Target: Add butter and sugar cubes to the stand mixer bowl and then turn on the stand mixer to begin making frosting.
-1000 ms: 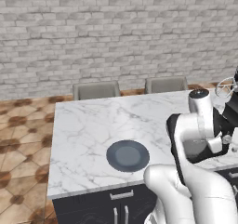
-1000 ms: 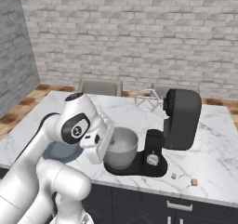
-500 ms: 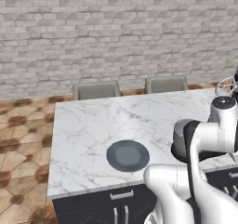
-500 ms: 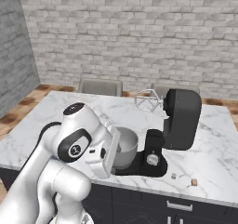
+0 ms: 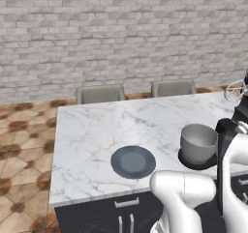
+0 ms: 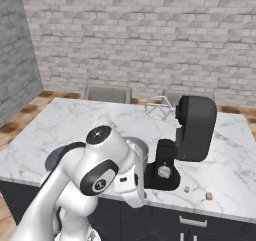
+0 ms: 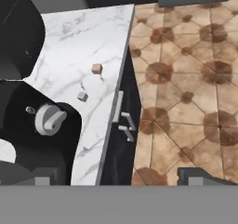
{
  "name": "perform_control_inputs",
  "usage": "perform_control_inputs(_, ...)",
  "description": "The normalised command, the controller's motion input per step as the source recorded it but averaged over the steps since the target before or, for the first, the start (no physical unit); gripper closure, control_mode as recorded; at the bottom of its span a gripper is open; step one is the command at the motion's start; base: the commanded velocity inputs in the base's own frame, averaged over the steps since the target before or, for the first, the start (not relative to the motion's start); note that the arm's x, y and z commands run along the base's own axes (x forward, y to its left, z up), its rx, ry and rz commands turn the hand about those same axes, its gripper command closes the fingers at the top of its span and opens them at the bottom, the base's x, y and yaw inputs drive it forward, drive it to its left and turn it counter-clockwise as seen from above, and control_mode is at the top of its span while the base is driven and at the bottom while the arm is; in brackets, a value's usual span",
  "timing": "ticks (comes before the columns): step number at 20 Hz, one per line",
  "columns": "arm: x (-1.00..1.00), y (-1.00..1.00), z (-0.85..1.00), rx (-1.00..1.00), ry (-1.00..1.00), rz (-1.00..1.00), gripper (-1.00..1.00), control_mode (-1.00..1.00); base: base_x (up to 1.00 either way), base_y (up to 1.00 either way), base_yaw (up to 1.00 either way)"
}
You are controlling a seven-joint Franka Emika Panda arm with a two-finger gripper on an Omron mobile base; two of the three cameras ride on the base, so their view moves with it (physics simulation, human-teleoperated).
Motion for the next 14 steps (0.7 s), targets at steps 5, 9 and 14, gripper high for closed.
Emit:
perform_control_inputs(5,-0.13,-0.64,-0.32,-0.03,-0.04,0.18,-1.00,-1.00,0.00,0.00,0.00)
perform_control_inputs(9,-0.15,-0.49,-0.38,-0.07,-0.01,0.12,-1.00,-1.00,0.00,0.00,0.00)
perform_control_inputs(14,0.03,-0.49,-0.46,-0.08,0.00,0.25,-1.00,-1.00,0.00,0.00,0.00)
